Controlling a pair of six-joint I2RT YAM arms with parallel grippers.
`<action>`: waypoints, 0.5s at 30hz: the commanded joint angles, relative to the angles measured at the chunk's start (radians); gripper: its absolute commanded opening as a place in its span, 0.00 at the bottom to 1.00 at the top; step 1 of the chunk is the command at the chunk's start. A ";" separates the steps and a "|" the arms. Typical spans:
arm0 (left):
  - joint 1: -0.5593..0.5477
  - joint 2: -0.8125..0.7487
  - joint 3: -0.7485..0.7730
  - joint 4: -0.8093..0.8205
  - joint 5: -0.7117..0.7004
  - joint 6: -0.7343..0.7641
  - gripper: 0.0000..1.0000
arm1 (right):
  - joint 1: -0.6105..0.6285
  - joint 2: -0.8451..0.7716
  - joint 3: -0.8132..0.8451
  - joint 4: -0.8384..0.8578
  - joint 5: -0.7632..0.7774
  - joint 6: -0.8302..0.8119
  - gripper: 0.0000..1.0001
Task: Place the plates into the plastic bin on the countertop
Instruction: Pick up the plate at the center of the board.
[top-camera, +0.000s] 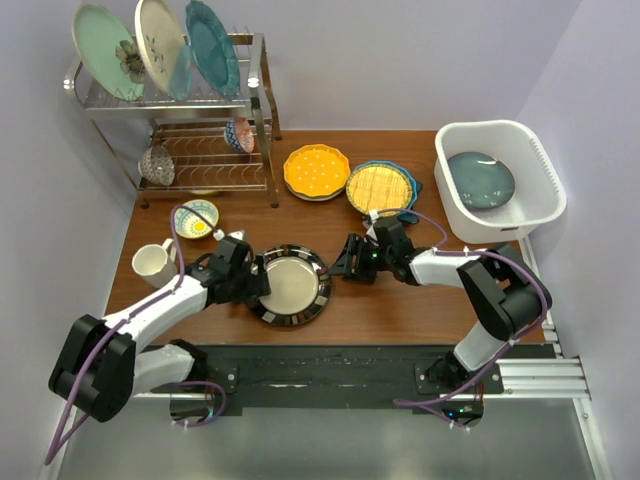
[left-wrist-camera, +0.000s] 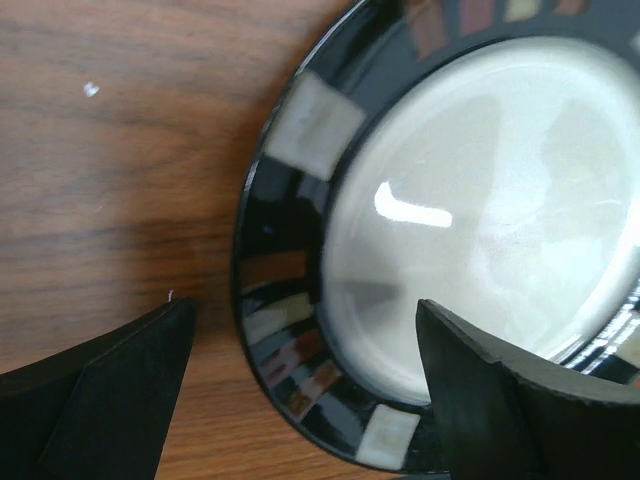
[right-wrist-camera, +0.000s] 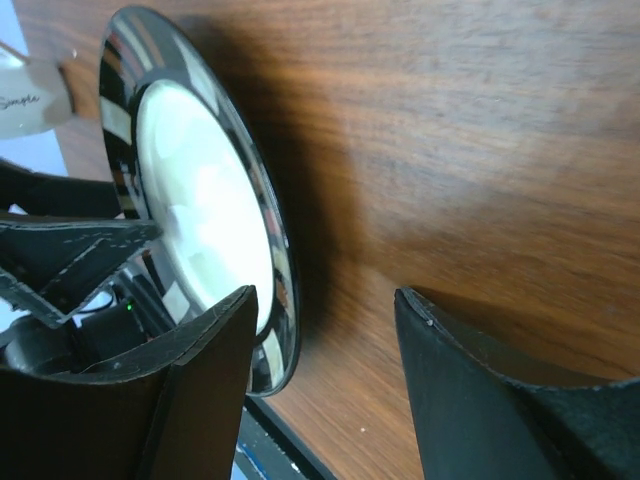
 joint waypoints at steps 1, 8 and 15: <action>0.005 -0.044 -0.030 0.110 0.071 -0.007 0.96 | 0.007 0.001 -0.017 0.064 -0.029 0.012 0.61; 0.005 -0.047 -0.065 0.177 0.128 -0.015 0.96 | 0.011 0.002 -0.053 0.105 -0.038 0.021 0.60; 0.004 -0.030 -0.079 0.213 0.159 -0.007 0.96 | 0.017 0.054 -0.068 0.203 -0.059 0.043 0.58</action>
